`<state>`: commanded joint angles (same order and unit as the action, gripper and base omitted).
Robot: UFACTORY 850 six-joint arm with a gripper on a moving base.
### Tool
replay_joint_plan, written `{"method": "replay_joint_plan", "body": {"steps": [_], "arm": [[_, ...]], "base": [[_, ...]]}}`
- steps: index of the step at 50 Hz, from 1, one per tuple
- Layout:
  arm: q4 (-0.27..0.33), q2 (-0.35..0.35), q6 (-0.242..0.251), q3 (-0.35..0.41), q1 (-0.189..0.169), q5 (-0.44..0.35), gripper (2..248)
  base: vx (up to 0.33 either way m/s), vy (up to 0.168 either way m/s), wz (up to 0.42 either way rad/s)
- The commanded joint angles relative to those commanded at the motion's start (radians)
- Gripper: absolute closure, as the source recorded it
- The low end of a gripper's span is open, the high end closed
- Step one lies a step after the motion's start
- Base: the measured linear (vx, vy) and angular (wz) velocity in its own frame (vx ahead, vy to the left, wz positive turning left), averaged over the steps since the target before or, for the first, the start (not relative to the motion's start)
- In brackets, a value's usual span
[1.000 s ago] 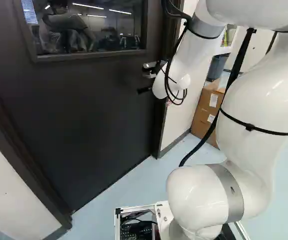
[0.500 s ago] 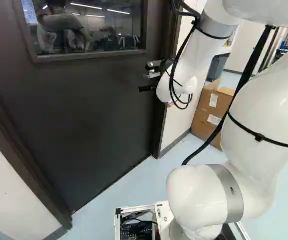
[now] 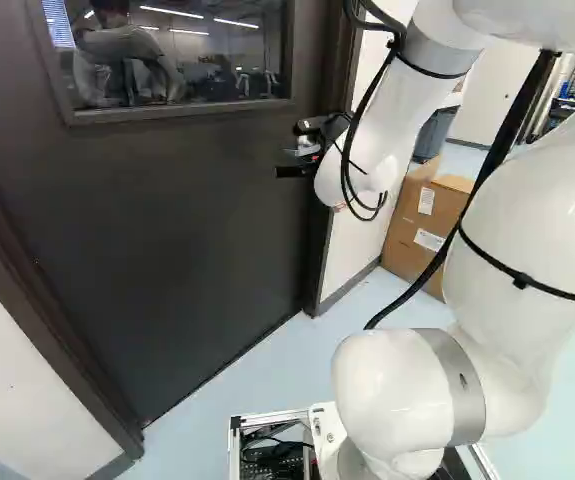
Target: Open the door and move inside
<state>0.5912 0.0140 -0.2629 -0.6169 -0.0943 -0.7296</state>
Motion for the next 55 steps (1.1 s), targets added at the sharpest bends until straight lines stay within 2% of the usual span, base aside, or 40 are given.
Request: {"method": "replay_joint_plan", "body": {"steps": [15,55], "arm": [[0.0,-0.045,0.0,-0.046,0.004,0.0,3],[0.0,-0.254,0.0,-0.273,0.058,0.0,3]], "base": [[0.0,0.0,0.0],[0.0,0.0,0.0]]}}
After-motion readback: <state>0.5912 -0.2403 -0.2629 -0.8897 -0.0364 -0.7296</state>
